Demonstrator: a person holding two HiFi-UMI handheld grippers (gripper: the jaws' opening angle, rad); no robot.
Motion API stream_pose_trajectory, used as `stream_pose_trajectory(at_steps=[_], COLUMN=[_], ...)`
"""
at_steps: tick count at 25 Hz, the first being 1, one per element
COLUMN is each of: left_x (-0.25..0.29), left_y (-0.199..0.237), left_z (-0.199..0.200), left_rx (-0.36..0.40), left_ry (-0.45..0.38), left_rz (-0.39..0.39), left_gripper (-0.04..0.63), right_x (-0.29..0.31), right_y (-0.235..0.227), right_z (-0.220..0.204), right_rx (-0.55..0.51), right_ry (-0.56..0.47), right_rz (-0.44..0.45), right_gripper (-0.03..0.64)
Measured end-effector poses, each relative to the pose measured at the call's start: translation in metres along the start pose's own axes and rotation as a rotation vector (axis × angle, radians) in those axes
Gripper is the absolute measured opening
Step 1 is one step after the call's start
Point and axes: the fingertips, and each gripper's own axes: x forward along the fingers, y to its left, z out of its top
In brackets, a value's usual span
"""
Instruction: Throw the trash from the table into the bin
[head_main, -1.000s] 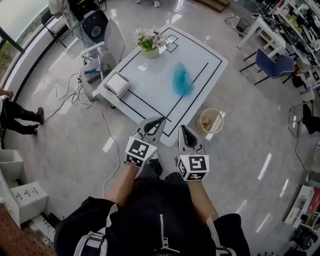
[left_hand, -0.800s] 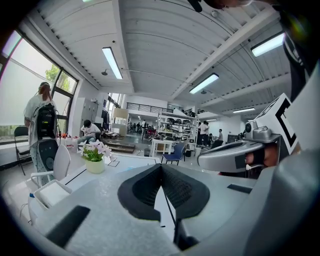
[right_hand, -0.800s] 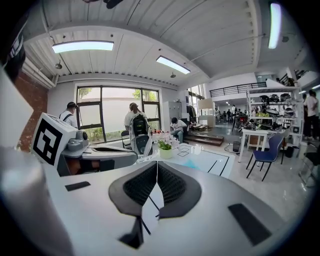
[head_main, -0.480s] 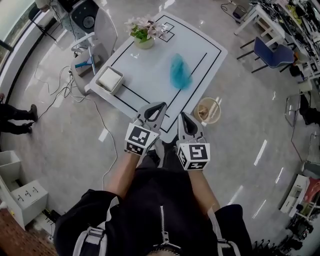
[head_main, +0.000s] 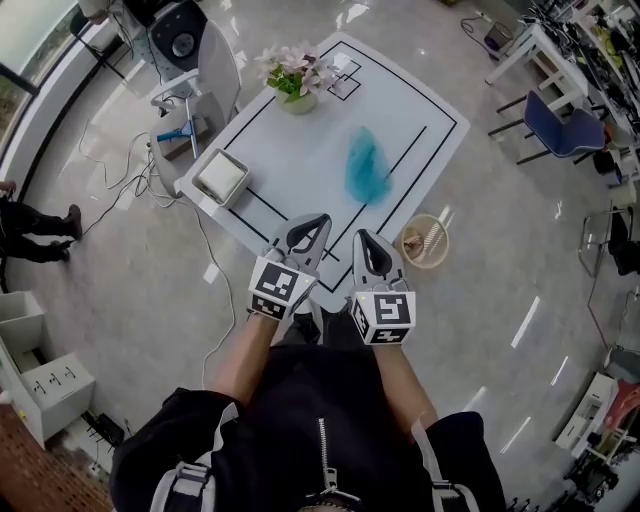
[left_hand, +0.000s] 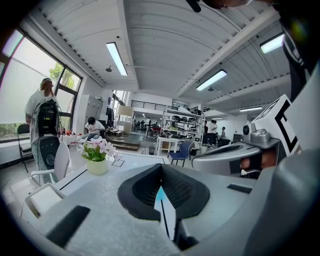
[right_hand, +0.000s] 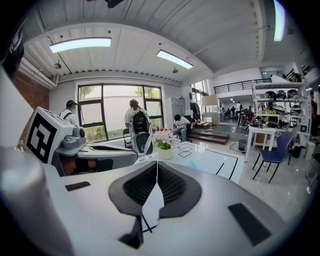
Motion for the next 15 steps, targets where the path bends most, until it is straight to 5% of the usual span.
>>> stream_pose_trajectory(at_steps=[15], left_x=[0.073], left_y=[0.036], left_z=[-0.011], left_rx=[-0.041], left_ry=[0.066], left_rz=[0.078], left_gripper=[0.008], right_x=[0.079], right_y=[-0.068], right_z=[-0.006], right_rx=[-0.022], right_ry=[0.054], right_rz=[0.081], right_gripper=[0.012])
